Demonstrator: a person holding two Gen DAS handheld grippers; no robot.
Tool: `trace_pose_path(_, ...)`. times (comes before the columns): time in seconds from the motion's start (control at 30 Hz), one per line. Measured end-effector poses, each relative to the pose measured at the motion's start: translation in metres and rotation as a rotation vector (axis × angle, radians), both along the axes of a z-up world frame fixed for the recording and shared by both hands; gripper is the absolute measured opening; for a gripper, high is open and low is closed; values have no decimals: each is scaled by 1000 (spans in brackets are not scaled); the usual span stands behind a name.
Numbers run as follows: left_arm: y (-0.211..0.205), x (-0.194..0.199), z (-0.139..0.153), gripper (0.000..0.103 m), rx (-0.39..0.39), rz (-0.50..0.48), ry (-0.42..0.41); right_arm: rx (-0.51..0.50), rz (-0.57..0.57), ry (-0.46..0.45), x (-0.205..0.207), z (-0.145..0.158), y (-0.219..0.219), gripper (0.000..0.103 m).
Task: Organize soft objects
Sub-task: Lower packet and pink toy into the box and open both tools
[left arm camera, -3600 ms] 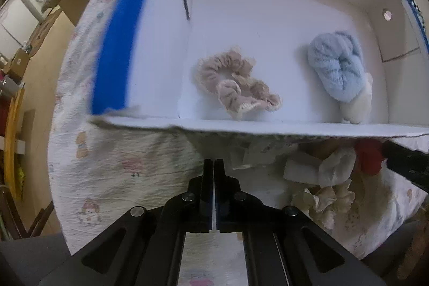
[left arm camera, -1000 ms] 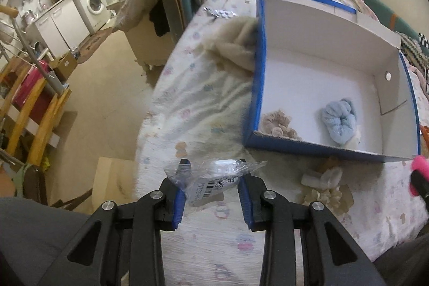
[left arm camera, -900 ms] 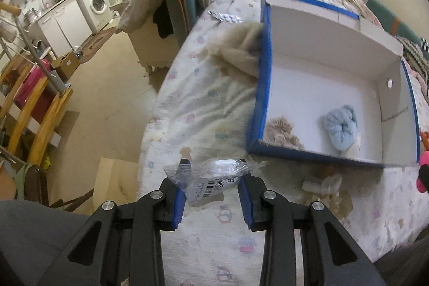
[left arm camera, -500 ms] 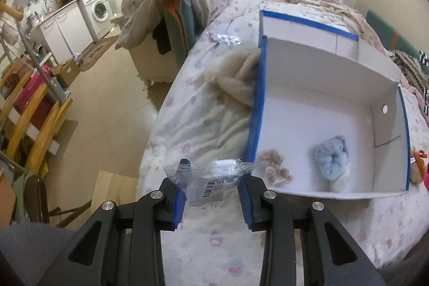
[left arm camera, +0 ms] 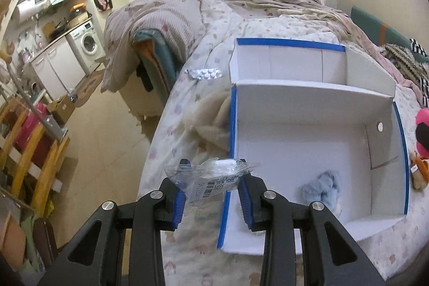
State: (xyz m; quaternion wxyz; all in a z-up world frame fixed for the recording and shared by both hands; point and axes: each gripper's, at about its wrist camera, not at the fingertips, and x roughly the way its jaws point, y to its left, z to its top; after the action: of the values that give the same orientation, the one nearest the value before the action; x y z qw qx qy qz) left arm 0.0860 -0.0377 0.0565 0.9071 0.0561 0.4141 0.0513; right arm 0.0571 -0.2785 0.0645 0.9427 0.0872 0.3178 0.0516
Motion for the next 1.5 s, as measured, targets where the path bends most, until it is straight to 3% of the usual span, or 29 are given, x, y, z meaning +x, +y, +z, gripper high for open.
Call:
trace_pose_path(0.3, -22, 32, -37, 31, -22, -72, 67, 27, 22, 156, 29, -57, -4, 50)
trace_pose_path(0.57, -50, 38, -62, 31, -28, -162, 99, -6, 47, 282, 44, -97, 6, 50)
trace_pose_path(0.7, -63, 35, -68, 31, 11, -203, 80, -13, 55, 308, 46, -104, 10, 50)
trace_pose_path(0.9, -64, 40, -86, 31, -11, -213, 140, -10, 64, 363, 52, -116, 13, 50)
trace_pose_path(1.5, -52, 43, -108, 33, -24, -181, 212, -19, 70, 443, 59, -132, 19, 50)
